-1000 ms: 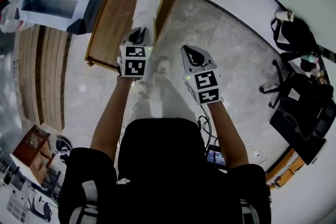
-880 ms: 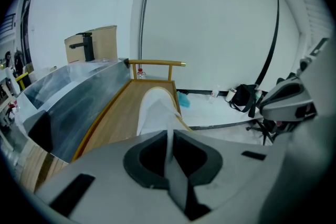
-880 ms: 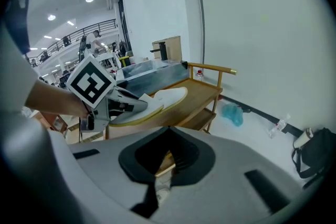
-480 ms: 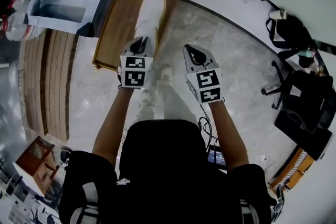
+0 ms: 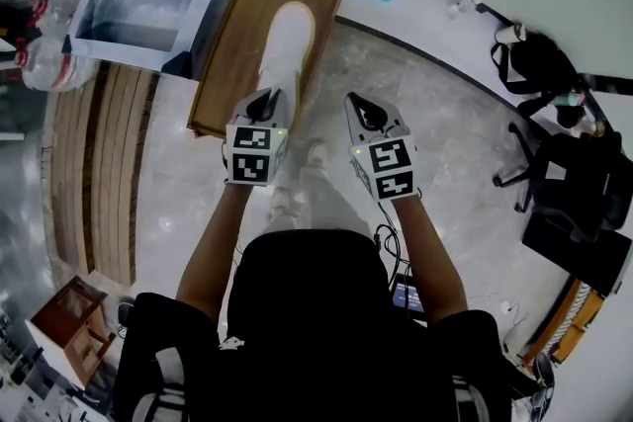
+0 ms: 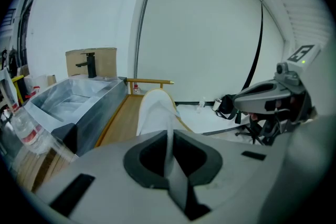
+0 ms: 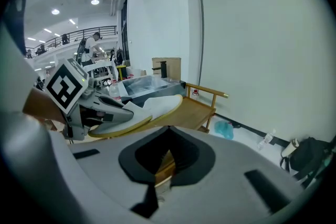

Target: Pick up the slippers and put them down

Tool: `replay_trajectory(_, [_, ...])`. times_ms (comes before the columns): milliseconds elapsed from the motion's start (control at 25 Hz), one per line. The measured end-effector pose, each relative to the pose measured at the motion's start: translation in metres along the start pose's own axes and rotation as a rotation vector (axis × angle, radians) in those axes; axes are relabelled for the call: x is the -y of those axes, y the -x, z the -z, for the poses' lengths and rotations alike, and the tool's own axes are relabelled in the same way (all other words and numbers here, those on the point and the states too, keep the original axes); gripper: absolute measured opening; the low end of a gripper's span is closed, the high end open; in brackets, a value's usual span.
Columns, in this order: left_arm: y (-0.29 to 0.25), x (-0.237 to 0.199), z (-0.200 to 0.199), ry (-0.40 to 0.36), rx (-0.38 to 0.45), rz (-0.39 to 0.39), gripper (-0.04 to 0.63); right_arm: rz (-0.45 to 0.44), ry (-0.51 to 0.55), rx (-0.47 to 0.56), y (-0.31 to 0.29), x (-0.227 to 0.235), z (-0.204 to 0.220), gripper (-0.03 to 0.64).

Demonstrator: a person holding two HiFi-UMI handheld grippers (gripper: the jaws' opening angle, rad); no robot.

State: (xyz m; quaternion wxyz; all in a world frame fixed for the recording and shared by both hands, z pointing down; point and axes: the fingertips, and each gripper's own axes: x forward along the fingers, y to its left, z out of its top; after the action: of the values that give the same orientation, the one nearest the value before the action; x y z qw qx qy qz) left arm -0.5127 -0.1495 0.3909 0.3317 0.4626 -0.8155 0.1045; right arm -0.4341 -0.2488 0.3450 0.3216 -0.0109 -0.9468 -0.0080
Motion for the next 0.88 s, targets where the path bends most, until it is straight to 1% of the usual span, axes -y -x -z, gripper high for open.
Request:
replay_trajectory(520, [0.08,0.032,-0.012,-0.038,0.094,0.063,0.021,0.079,0.008,0.065,0.063,-0.032,-0.01,-0.015])
replay_trajectory(880, [0.131,0.052,-0.007,-0.065,0.158,0.111,0.02,0.15,0.015,0.106,0.109,-0.056,-0.009,-0.015])
